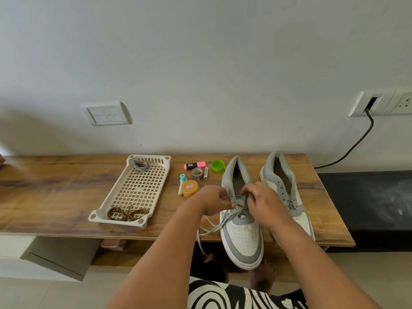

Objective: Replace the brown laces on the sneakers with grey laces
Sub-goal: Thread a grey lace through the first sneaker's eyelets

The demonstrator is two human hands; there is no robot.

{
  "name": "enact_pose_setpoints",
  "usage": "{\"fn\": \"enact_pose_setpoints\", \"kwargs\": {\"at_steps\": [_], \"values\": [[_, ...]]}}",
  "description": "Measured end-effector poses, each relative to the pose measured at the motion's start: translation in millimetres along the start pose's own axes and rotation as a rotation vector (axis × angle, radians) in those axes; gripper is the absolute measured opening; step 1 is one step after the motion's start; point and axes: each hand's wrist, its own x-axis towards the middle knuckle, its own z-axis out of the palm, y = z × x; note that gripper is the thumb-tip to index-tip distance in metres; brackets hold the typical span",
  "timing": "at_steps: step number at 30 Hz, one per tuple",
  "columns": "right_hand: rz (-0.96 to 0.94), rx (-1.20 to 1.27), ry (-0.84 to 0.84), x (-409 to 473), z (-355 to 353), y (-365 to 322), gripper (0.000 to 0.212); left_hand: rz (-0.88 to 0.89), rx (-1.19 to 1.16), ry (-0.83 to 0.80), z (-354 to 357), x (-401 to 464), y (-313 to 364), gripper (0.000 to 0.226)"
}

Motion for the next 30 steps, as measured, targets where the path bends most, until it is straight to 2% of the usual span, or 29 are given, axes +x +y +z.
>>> {"fn": "enact_pose_setpoints", "kwargs": {"at_steps": [3,7,11,15,19,23,28,30], "values": [[0.073,0.082,0.079,-2,-7,-2,0.019,0.039,0.014,-0.020,1,1,-1,0.030],[0.097,0.102,0.158,-3,-9,-3,0.016,0.009,-0.127,-0.052,-6,-3,-11,0.021],[0.094,-0.049,-0.046,0,-7,-6,0.011,-0.010,-0.181,-0.104,-6,-6,-9,0.029],[0.158,-0.368,-0.276,0,-6,-20,0.025,-0.028,-0.098,-0.123,-7,-7,-1,0.036],[0.241,-0.322,-0.391,1,-8,-24,0.024,-0.055,0.031,-0.017,-7,-9,7,0.039],[0.305,-0.176,-0.332,0,-6,-20,0.017,-0.032,0.003,-0.051,-5,-1,-1,0.034],[0.350,-0.141,-0.191,-3,9,-23,0.018,0.016,-0.012,0.007,-3,0,-2,0.037],[0.337,-0.160,-0.178,-4,11,-22,0.019,0.034,0.049,0.014,-2,0,-1,0.028]]}}
